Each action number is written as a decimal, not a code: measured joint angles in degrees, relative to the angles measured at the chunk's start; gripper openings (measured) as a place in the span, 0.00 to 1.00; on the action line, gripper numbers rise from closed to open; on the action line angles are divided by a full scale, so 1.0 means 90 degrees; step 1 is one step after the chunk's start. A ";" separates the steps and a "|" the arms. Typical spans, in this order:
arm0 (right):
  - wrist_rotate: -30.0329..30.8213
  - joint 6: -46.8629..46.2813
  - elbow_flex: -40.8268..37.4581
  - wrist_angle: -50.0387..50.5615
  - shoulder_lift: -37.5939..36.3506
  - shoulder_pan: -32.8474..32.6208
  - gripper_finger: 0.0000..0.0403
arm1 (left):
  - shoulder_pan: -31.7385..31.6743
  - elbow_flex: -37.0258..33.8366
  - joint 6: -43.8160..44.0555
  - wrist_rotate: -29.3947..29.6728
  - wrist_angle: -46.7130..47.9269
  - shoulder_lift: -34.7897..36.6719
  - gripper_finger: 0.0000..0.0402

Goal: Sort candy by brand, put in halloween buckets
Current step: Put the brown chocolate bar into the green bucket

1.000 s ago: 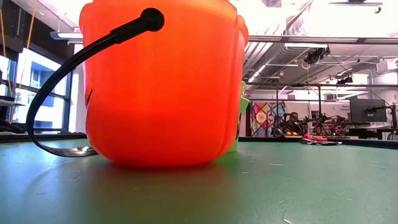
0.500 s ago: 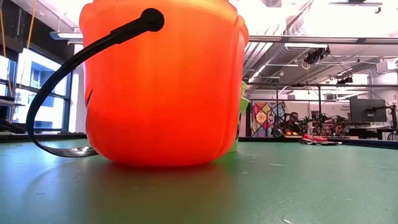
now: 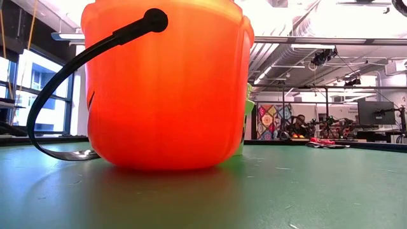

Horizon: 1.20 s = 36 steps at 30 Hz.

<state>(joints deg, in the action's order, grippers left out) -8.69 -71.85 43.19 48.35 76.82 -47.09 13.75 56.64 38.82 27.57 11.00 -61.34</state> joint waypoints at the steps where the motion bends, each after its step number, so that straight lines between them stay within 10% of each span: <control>1: -0.0047 0.0115 -0.0071 -0.0035 0.0000 -0.0034 0.61 | 0.0053 0.0000 -0.0001 0.0032 -0.0090 0.0000 0.61; 28: 0.0469 0.0993 -0.0194 -0.0811 0.1112 -0.0903 0.51 | 0.0800 0.0000 0.0401 0.1429 -0.0174 -0.0058 0.61; 36: 0.0535 0.0419 0.0298 -0.0120 0.1156 -0.0882 0.16 | 0.0802 0.0000 0.0077 0.1562 -0.1734 0.0101 0.61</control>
<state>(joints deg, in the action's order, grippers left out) -3.87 -68.07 45.88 47.27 87.22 -55.02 20.97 56.64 39.51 41.63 -4.61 -60.44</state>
